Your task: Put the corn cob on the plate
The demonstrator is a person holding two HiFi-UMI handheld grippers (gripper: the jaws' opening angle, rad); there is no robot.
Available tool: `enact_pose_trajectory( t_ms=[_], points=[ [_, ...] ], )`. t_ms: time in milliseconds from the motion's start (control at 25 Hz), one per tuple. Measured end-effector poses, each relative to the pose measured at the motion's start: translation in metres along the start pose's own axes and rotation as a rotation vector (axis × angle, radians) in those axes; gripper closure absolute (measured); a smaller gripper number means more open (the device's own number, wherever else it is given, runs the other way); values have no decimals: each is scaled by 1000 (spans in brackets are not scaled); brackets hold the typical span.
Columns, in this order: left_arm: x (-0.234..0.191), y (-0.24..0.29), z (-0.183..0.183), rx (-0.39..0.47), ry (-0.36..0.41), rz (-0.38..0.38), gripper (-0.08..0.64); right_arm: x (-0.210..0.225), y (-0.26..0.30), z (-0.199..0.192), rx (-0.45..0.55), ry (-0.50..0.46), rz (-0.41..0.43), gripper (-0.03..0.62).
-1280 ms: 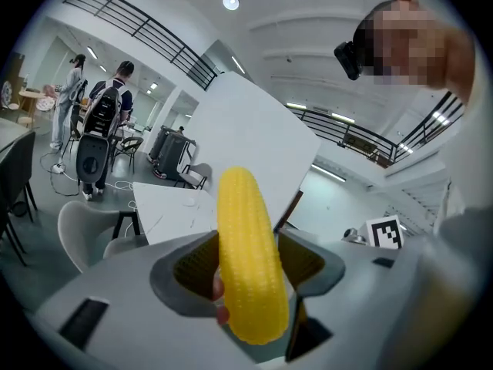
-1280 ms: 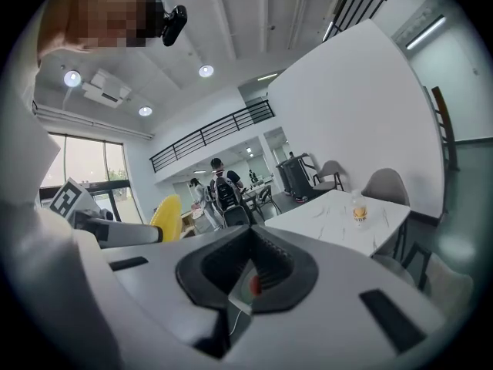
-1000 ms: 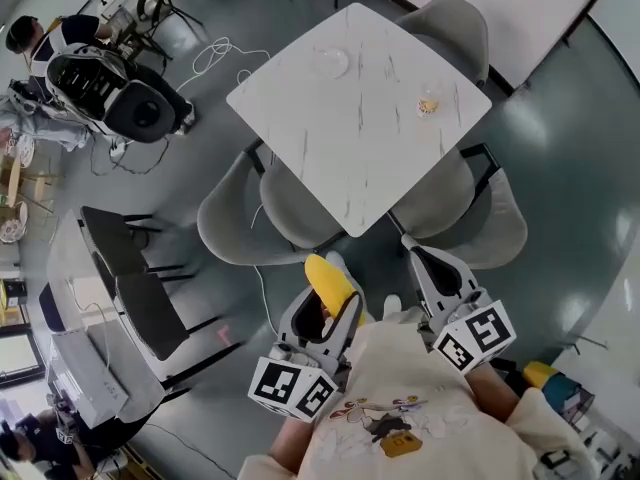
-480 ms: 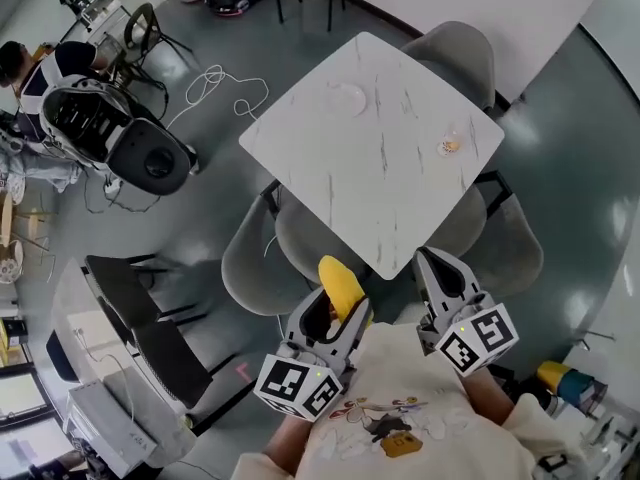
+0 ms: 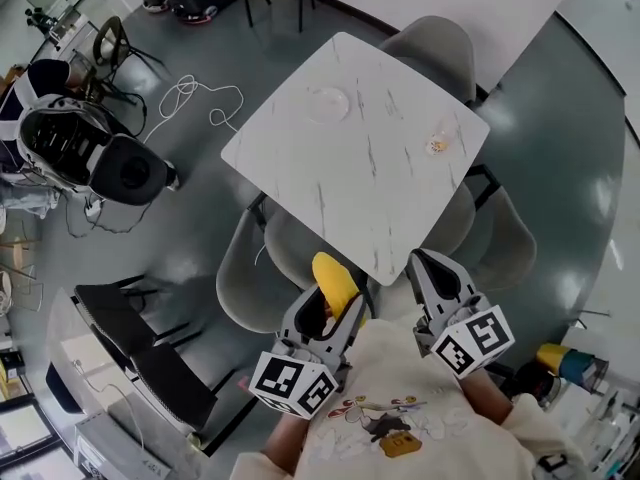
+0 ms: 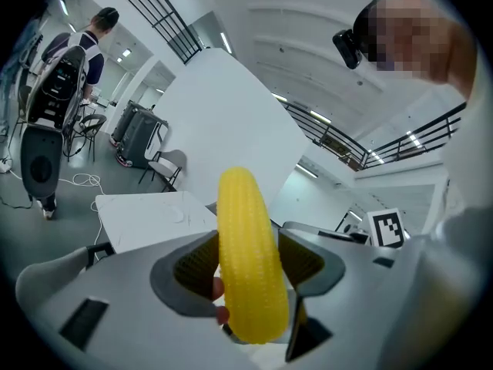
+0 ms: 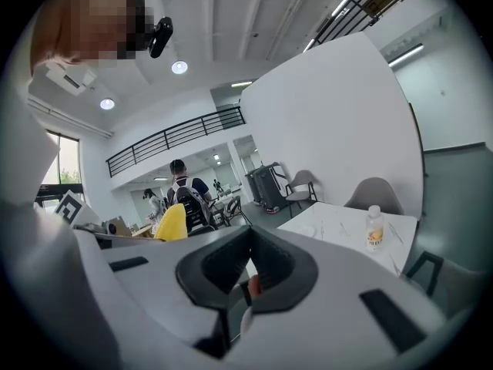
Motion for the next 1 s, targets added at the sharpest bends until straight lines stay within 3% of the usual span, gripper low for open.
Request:
enact_pose_trajectory(
  t_ms=[280, 400, 640, 1000],
  points=[
    [-11, 12, 17, 15, 17, 36, 311, 7, 24, 9, -5, -19, 34, 588],
    [-18, 25, 24, 12, 15, 61, 310, 12, 35, 9, -29, -69, 74, 588],
    [-31, 66, 36, -27, 40, 90, 310, 28, 61, 13, -80, -165, 160, 588],
    [-64, 131, 48, -42, 101, 137, 311, 75, 122, 14, -96, -215, 182, 588]
  ],
)
Point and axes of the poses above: the fingertips, and each gripper's own axes: y forward along the fingers, x to its right, z out of its top, the point moved 2 cm from there along -y, backward along the fingers, and after that the axes turned 4 degrees about -y, right-handed, at the moved point
